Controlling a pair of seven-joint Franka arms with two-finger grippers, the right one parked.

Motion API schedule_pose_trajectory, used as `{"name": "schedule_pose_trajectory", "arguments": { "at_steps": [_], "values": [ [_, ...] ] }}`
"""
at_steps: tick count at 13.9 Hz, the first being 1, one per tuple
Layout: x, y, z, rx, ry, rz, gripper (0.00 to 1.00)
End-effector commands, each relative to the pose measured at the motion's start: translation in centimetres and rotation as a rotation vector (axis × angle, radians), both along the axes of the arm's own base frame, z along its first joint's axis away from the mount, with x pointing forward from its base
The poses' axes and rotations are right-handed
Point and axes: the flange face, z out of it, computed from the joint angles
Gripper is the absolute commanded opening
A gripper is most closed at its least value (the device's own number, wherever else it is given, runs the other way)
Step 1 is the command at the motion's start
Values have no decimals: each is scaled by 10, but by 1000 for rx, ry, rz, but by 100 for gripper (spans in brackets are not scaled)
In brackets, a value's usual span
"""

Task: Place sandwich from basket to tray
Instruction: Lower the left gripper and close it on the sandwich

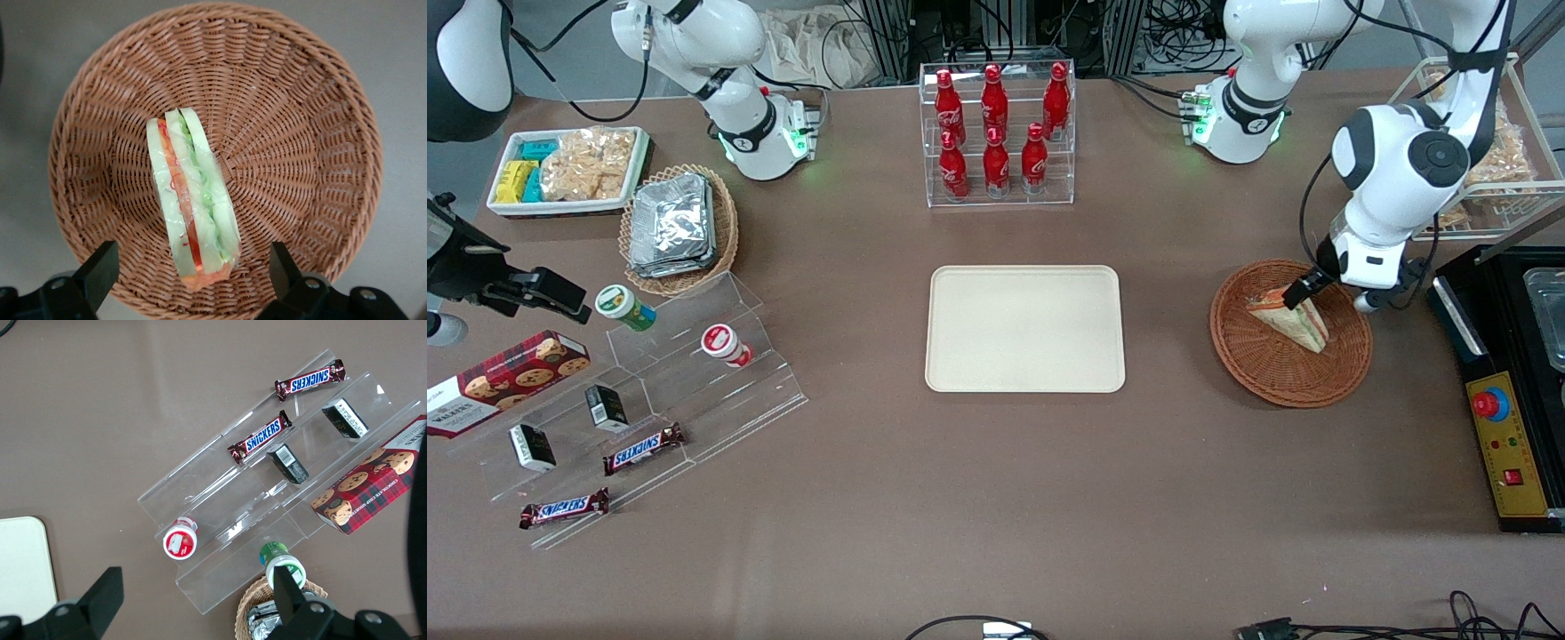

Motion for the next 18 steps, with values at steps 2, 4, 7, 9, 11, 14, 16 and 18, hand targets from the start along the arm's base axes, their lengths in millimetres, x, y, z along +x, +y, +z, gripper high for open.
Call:
{"name": "schedule_pose_trajectory", "arguments": {
  "at_steps": [2,4,7,9,11,14,16,18],
  "values": [
    [-1,-1,-28,-5,-23,26,100],
    [-3,-1,-44,-8,-34,37,100],
    [-4,-1,-57,-9,-24,39,91],
    [-4,-1,-57,-8,-23,27,48],
    [-4,-1,-62,-7,-11,10,34],
    [-4,-2,-58,5,-12,-43,11],
    [-5,0,-51,9,5,-92,1],
    [-6,1,-28,15,29,-161,1]
  ]
}}
